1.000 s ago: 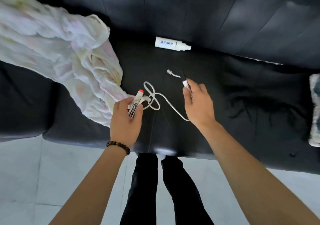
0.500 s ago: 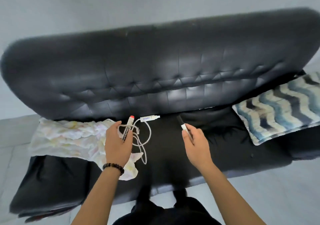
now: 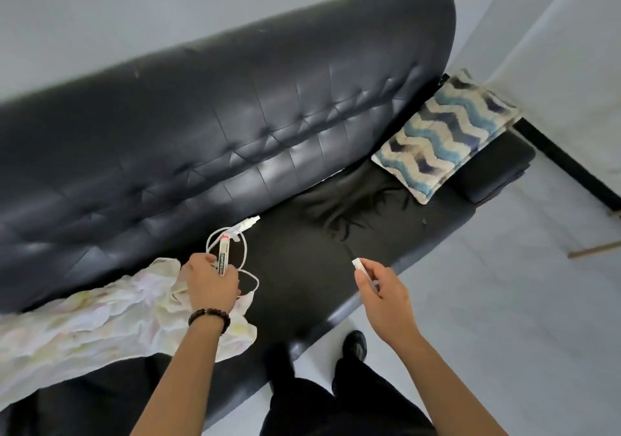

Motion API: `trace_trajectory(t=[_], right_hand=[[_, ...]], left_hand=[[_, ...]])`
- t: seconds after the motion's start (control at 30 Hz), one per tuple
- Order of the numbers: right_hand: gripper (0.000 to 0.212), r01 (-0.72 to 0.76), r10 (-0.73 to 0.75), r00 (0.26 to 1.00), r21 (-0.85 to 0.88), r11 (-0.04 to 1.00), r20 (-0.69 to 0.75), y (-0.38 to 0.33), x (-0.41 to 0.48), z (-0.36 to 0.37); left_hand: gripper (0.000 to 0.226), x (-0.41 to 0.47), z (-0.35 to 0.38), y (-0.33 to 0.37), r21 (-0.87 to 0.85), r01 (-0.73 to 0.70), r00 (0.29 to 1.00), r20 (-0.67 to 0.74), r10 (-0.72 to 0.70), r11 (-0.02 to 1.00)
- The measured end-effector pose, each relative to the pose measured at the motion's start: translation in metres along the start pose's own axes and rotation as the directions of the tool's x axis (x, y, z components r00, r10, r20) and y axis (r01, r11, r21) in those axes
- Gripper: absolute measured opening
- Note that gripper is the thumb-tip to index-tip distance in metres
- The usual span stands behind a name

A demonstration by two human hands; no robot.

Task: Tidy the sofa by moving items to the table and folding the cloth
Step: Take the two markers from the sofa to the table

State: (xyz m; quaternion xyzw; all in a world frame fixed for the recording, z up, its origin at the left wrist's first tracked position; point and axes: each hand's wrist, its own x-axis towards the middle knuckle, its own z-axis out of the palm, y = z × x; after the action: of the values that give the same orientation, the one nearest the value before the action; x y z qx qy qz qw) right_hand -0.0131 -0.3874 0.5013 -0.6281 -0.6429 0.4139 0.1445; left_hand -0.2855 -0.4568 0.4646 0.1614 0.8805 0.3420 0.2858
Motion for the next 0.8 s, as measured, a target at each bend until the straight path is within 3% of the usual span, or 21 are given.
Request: trace_trajectory(t=[0.13,0.4,0.63,0.8], right_hand=[[0.032,-0.036,0.041,0.997,0.071,0.997,-0.072,0.015,-0.012,-0.025],[0.03,-0.053,0.14,0.953,0.311,0.949,-0.267,0.075,-0.033,-0.125],[0.024,-0.046,0.292,0.836,0.471,0.881,-0.465,0.209,-0.078,-0.268],[0.02,-0.014,0.428,0.702,0.589,0.808,-0.569,0.289,-0.112,-0.369]], left_hand=[[0.017,-0.024,0.01,0.021,0.005,-0.112,0.99,0.084,0.111,0.994],[0.022,-0.114,0.073,0.115,-0.041,-0.319,0.94,0.114,0.322,0.947],[0.017,-0.268,0.216,0.193,-0.191,-0.491,0.8,0.286,0.527,0.85],[0.02,-0.389,0.317,0.241,-0.294,-0.593,0.61,0.443,0.657,0.749]])
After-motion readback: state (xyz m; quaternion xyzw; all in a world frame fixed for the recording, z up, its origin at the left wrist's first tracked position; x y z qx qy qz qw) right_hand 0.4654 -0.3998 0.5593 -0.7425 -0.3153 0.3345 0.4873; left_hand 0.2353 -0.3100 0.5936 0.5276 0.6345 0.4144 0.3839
